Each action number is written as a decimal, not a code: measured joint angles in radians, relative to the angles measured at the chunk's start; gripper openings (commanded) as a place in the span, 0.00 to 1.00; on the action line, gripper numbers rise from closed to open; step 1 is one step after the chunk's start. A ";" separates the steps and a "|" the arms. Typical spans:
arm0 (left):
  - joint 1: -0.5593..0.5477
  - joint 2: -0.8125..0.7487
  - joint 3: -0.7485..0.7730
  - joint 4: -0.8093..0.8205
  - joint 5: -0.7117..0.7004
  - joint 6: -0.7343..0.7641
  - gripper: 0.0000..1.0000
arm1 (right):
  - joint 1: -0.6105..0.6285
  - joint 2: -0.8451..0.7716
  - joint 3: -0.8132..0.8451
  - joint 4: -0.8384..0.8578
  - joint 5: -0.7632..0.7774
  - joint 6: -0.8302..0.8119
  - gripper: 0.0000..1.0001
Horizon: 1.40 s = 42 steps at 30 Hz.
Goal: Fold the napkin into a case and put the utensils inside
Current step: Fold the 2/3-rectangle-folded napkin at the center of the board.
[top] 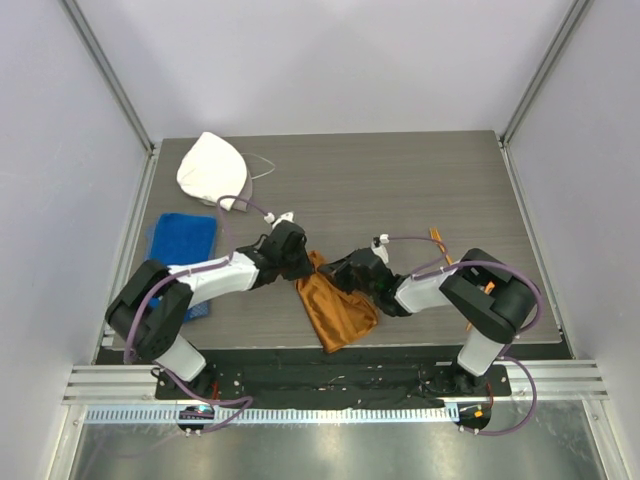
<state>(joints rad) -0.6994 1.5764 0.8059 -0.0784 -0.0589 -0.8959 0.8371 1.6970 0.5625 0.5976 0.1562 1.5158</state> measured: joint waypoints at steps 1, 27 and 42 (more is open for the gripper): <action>0.001 -0.018 0.000 -0.013 0.002 0.008 0.12 | -0.003 -0.003 0.000 -0.008 -0.001 -0.027 0.01; 0.009 -0.011 0.038 -0.080 0.141 0.015 0.13 | -0.344 -0.049 0.047 -0.174 -0.561 -0.858 0.68; -0.006 0.052 0.038 -0.080 0.140 0.004 0.12 | -0.343 -0.100 -0.074 -0.120 -0.613 -0.912 0.19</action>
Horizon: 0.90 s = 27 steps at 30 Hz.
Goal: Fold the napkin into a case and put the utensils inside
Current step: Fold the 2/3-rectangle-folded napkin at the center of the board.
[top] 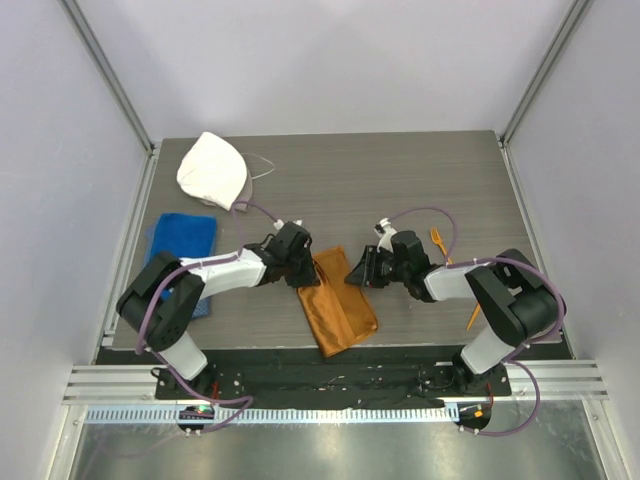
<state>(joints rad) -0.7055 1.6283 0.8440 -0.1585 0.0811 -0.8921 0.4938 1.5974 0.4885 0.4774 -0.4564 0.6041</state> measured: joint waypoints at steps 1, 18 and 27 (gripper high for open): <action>-0.001 0.006 0.000 0.000 -0.002 -0.002 0.11 | 0.000 0.002 0.000 -0.001 -0.003 0.003 0.16; -0.028 0.045 0.000 0.068 -0.034 -0.077 0.08 | 0.208 -0.093 0.043 -0.022 0.129 0.272 0.01; -0.031 0.015 -0.028 0.070 -0.039 -0.077 0.09 | 0.276 0.031 -0.040 0.135 0.295 0.484 0.01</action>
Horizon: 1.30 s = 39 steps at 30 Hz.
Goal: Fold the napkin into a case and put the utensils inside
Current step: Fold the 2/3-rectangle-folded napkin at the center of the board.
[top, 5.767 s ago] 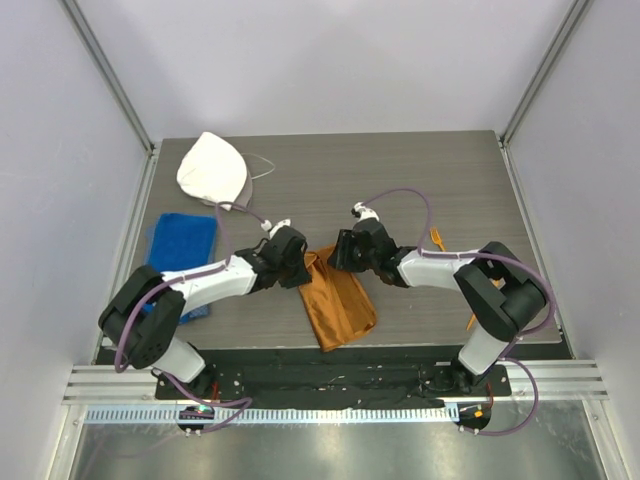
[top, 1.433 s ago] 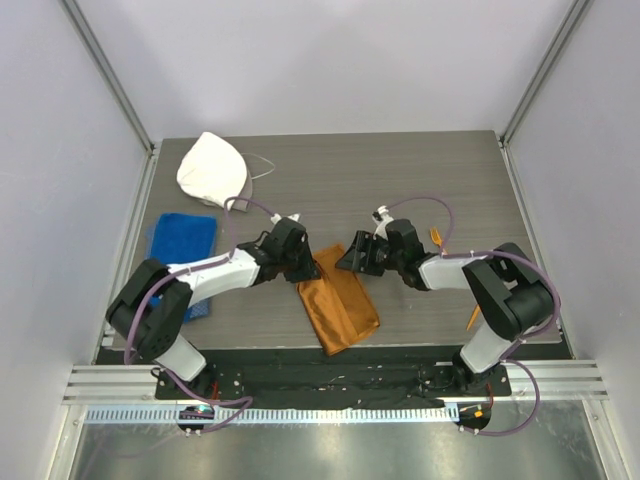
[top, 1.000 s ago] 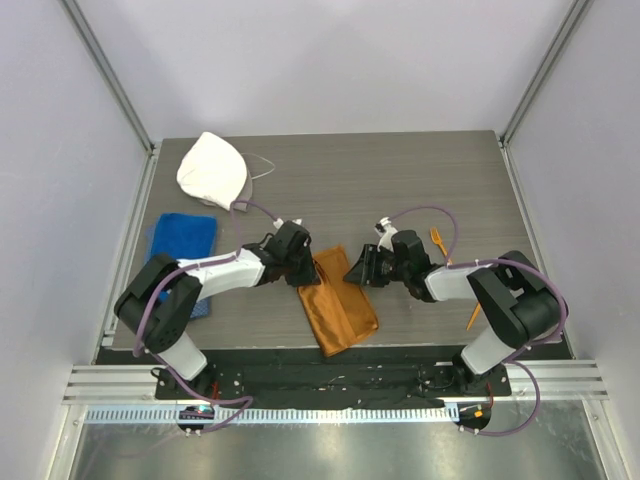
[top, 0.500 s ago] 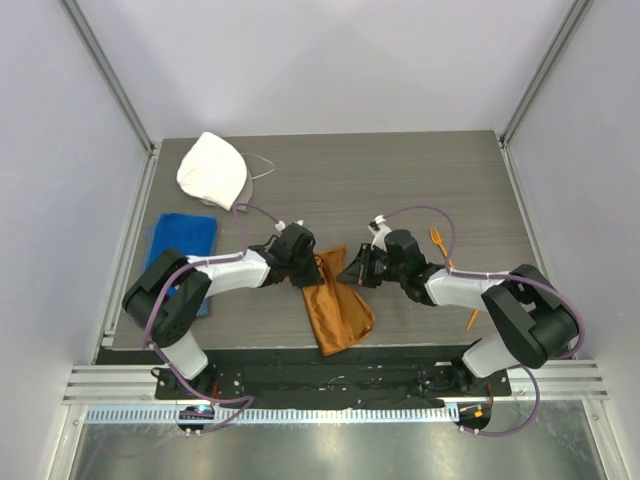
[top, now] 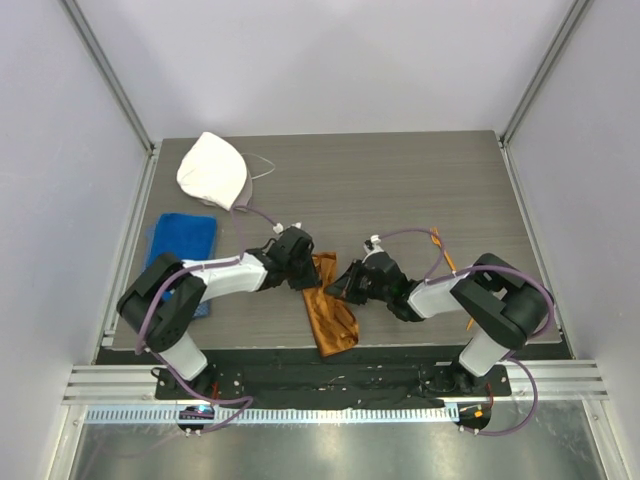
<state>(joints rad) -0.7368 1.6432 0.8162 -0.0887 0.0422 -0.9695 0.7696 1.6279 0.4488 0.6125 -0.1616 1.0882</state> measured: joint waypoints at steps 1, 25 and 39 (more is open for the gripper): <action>-0.001 -0.009 -0.005 -0.006 0.000 0.000 0.09 | 0.002 0.000 0.000 0.003 0.012 0.000 0.01; -0.021 0.068 0.333 -0.298 -0.065 0.138 0.54 | 0.055 -0.045 0.038 -0.069 0.108 -0.048 0.01; 0.031 0.081 0.288 -0.313 -0.055 0.170 0.10 | 0.092 -0.060 0.076 -0.133 0.124 -0.093 0.45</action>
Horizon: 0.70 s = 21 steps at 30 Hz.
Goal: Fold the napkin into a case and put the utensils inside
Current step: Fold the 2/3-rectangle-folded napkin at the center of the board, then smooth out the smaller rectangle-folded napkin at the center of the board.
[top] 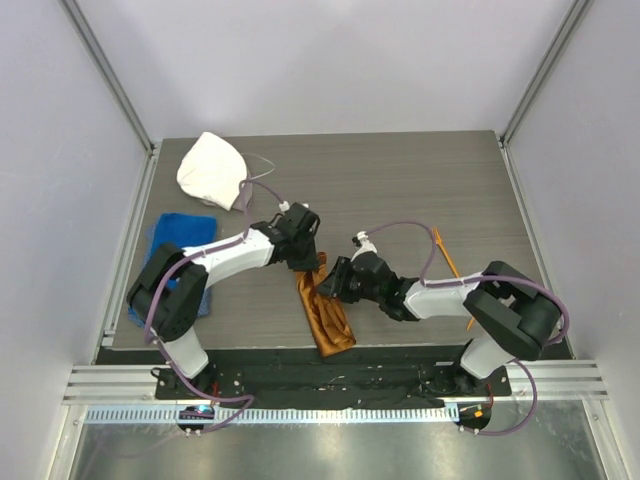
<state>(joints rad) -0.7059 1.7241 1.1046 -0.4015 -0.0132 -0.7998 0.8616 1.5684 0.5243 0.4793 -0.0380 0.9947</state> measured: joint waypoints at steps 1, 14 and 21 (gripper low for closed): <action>0.014 -0.010 -0.019 0.010 0.013 0.001 0.10 | 0.006 -0.011 0.008 -0.015 0.000 -0.013 0.51; 0.130 -0.049 -0.171 0.172 0.193 -0.002 0.08 | 0.068 -0.185 0.011 -0.159 -0.010 -0.141 0.43; 0.138 -0.050 -0.180 0.204 0.230 -0.007 0.08 | 0.158 -0.047 -0.002 -0.082 -0.033 -0.098 0.43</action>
<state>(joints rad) -0.5678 1.6741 0.9249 -0.1970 0.2169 -0.8070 1.0199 1.5215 0.5220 0.3973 -0.0711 0.8967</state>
